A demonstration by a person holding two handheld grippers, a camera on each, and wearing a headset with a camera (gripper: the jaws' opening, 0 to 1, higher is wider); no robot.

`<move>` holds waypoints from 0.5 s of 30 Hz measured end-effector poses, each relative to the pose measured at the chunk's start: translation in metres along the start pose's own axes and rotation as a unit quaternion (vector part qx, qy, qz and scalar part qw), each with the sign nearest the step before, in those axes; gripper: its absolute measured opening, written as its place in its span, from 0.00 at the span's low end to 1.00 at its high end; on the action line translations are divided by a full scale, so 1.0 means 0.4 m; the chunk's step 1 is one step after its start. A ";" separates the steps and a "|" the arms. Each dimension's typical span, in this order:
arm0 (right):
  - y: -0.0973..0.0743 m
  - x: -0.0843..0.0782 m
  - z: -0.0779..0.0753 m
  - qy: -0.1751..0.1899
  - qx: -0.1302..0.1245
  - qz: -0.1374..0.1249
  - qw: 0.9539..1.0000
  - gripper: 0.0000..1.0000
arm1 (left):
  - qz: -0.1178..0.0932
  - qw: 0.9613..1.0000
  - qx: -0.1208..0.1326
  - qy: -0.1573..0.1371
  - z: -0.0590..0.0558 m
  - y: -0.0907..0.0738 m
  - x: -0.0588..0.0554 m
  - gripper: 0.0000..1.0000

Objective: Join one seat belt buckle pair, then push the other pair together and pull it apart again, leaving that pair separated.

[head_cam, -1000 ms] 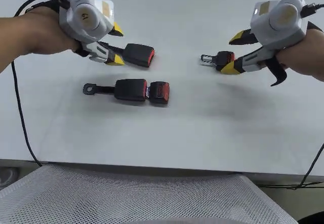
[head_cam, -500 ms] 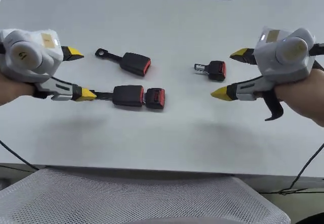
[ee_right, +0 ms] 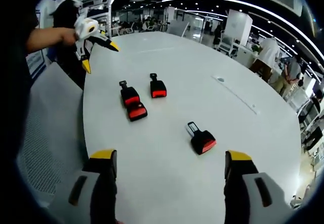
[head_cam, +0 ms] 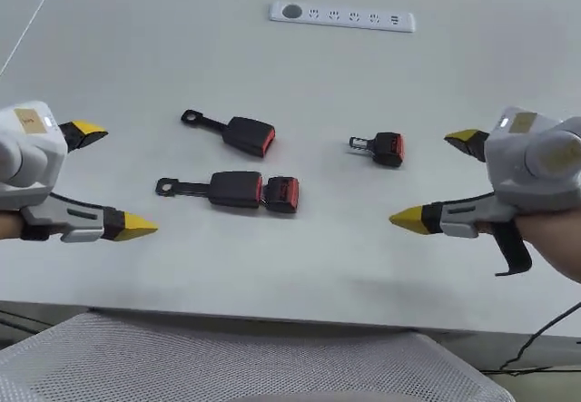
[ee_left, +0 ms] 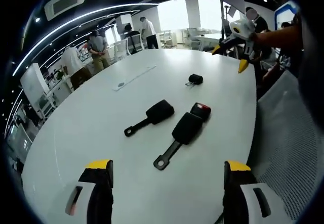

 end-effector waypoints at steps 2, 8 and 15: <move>-0.003 -0.005 0.005 -0.001 -0.003 0.001 1.000 0.92 | 0.005 1.000 0.008 -0.007 0.003 -0.010 -0.015 0.96; -0.012 -0.017 0.019 0.012 -0.020 -0.013 1.000 1.00 | 0.022 1.000 0.018 -0.012 -0.010 -0.027 -0.036 1.00; -0.009 -0.022 0.028 0.011 -0.029 -0.018 0.999 1.00 | 0.024 0.999 0.017 -0.014 -0.030 -0.029 -0.033 1.00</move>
Point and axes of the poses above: the centre of the closed fingertips' face, and the gripper's own axes: y roughly forward along the fingers, z roughly to its left, x roughly out of its top, the point moved 7 cm from there along -y, roughly backward along the fingers, and after that the axes turned 9 degrees about y, right-handed, at the moved point
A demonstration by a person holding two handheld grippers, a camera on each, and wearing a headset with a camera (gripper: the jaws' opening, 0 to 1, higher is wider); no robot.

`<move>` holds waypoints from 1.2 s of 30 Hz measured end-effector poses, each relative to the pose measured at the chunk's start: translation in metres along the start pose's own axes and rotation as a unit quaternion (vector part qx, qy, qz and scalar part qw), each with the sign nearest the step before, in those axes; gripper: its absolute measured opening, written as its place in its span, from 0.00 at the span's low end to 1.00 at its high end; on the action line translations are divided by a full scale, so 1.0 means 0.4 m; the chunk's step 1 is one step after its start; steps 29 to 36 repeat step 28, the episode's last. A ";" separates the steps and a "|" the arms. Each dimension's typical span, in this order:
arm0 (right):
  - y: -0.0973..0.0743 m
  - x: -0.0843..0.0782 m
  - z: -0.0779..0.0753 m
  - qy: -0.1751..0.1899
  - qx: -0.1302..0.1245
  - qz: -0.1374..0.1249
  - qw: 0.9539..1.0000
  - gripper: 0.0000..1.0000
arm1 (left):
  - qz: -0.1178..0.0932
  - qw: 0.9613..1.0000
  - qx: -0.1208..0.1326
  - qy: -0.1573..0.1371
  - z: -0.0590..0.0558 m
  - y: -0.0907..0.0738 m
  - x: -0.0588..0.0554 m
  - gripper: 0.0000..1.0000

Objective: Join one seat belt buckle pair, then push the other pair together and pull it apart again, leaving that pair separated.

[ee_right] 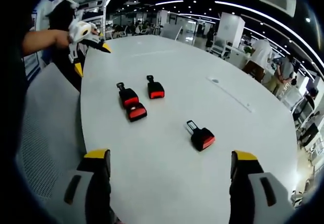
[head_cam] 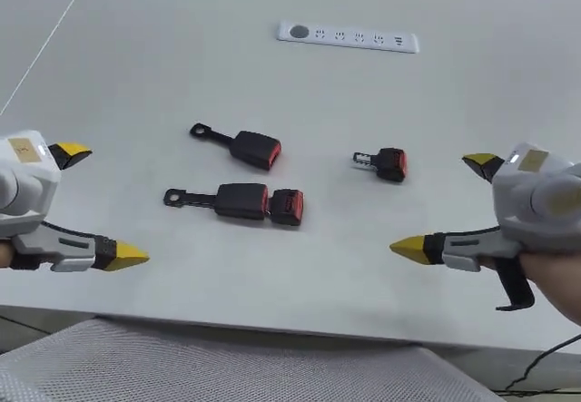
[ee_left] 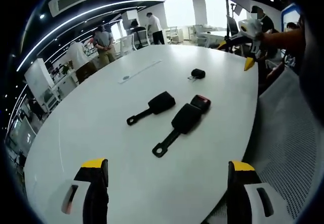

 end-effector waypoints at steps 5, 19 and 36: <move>-0.002 0.009 0.007 0.009 0.005 -0.006 1.000 1.00 | -0.003 1.000 0.005 0.001 -0.002 -0.010 0.007 1.00; -0.001 0.006 0.025 0.022 0.010 -0.009 1.000 1.00 | -0.014 1.000 0.022 -0.017 0.001 -0.031 0.005 1.00; -0.008 0.005 0.027 0.023 0.008 -0.010 1.000 1.00 | -0.017 0.999 0.027 -0.022 -0.001 -0.036 0.005 1.00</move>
Point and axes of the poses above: the centre of the closed fingertips' face, and the gripper's own axes: y roughly forward along the fingers, z roughly to its left, x roughly out of its top, the point moved 7 cm from there along -y, roughly backward along the fingers, and after that the axes turned 9 degrees about y, right-handed, at the moved point
